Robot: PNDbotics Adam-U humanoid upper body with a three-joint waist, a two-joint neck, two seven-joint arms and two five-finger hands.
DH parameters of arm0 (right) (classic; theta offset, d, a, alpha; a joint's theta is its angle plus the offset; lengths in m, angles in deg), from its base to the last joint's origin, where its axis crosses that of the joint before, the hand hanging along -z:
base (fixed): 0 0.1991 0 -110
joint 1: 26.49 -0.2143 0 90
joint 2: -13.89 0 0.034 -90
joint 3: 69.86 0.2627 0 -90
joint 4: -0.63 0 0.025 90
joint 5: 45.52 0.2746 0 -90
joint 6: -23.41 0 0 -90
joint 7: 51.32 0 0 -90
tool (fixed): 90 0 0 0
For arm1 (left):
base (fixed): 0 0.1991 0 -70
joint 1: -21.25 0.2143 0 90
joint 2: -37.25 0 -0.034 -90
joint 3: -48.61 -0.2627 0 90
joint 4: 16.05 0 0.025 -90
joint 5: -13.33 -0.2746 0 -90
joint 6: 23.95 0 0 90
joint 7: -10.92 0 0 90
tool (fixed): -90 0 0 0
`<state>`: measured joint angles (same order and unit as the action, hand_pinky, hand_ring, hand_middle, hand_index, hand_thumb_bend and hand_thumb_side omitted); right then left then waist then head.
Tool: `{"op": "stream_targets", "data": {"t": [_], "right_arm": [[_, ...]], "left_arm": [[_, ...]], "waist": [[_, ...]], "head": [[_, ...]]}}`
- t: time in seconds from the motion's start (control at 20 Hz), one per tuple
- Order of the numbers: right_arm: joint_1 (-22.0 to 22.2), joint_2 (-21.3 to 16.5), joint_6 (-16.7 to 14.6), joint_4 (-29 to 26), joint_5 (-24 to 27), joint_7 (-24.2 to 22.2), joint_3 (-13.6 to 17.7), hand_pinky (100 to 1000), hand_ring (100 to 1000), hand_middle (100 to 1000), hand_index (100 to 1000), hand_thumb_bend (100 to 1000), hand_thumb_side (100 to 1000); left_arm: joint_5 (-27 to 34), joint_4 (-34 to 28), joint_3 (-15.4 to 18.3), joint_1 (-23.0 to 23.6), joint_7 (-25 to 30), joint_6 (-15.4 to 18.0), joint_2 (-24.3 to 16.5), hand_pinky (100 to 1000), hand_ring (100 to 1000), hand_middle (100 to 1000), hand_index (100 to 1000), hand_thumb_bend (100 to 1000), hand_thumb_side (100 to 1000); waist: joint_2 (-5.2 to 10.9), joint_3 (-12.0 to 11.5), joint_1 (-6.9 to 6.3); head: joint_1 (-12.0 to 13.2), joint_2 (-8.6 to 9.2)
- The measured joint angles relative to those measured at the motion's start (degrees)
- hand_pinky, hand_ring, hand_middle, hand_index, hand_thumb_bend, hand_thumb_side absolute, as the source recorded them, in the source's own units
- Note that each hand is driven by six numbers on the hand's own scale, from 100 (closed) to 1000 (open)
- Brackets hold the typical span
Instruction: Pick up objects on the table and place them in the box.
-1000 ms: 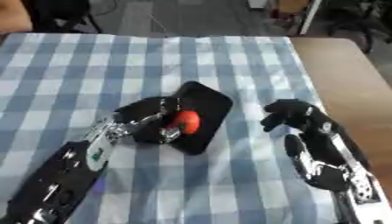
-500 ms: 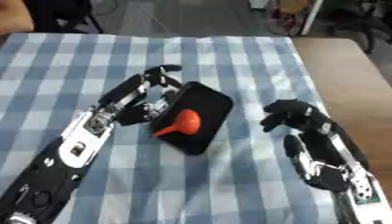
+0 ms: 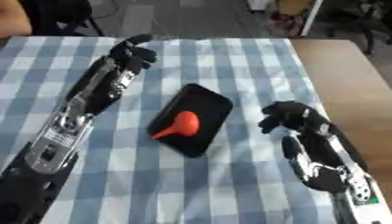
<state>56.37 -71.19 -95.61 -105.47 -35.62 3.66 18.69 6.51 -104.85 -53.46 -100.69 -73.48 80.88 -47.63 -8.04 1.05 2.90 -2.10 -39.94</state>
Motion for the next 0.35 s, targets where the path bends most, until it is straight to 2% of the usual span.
{"op": "stream_targets", "data": {"t": [0.25, 0.35], "right_arm": [[0.0, 0.0, 0.0, 0.3, -0.2, 0.0, 0.0, 614, 685, 769, 903, 100, 396], [0.0, 0.0, 0.0, 0.3, -0.4, 0.0, 0.0, 614, 685, 769, 903, 100, 395]], "left_arm": [[4.7, -8.7, 1.9, 4.4, -0.7, -2.5, -2.5, 753, 733, 950, 792, 383, 799], [6.2, -12.4, 2.9, 6.6, -1.0, -3.5, -3.5, 736, 736, 954, 785, 345, 840]], "waist": [[0.00, -0.1, -0.35], [0.00, -0.2, -0.35]], "head": [[-0.2, 0.02], [-0.5, 0.02]]}}
